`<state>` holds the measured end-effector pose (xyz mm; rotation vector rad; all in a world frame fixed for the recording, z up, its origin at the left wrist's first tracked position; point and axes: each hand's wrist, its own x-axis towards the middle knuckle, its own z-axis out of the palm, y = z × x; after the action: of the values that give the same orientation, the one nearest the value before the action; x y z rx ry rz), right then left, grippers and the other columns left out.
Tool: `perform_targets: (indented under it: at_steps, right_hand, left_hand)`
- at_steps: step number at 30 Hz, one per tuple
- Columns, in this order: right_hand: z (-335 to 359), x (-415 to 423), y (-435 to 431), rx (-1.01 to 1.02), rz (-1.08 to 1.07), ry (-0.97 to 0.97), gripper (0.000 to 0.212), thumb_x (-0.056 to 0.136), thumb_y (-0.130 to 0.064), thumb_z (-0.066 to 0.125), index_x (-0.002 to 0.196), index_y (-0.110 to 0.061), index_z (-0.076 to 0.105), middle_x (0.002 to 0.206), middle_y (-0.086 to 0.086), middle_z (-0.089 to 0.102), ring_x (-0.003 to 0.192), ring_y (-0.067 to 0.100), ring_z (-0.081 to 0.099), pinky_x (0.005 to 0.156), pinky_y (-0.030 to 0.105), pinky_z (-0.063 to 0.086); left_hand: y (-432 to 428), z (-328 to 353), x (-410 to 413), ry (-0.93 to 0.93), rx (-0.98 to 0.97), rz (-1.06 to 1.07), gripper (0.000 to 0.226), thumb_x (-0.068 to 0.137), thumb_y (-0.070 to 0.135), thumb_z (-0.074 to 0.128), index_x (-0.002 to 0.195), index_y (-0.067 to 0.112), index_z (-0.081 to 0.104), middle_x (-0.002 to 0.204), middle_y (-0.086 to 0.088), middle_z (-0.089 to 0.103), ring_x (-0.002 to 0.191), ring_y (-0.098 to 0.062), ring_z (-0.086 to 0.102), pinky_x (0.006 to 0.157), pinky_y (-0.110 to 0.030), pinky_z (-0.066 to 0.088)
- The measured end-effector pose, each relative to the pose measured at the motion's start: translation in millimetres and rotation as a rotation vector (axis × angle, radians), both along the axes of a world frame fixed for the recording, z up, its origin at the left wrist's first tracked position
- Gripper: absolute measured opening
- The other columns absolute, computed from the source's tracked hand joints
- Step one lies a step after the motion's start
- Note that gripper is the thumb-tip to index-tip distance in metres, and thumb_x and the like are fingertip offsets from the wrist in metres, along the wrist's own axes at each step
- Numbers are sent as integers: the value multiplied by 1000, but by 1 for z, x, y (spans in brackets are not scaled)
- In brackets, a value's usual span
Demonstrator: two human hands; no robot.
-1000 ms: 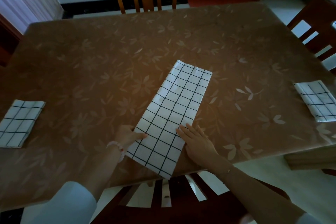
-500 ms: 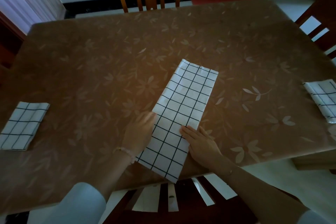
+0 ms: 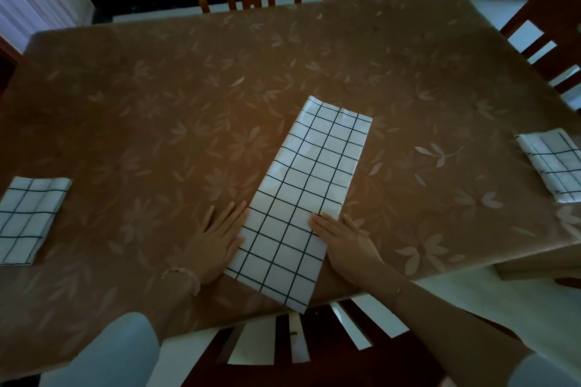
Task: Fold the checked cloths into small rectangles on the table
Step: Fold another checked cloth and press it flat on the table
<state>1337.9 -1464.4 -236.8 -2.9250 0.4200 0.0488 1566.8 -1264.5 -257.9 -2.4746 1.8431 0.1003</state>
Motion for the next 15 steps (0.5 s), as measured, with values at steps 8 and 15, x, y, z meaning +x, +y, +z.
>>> perform_targets:
  at_steps: [8,15]
  right_hand:
    - [4,2,-1,-3,2,-24,58,73,-15,31,121,-17,63,127,-2,62,116,15,59,93,42,46]
    - [7,4,2,26,-26,-79,53,69,-8,49,118,-18,65,122,-2,65,112,15,62,93,43,46]
  left_hand:
    - [-4,17,-9,-24,-75,26,51,95,29,25,136,8,47,143,-6,46,135,-20,34,112,-45,16]
    - [-68,29,-58,73,-171,40,47,91,19,29,129,4,52,137,-9,51,131,-23,44,110,-38,30]
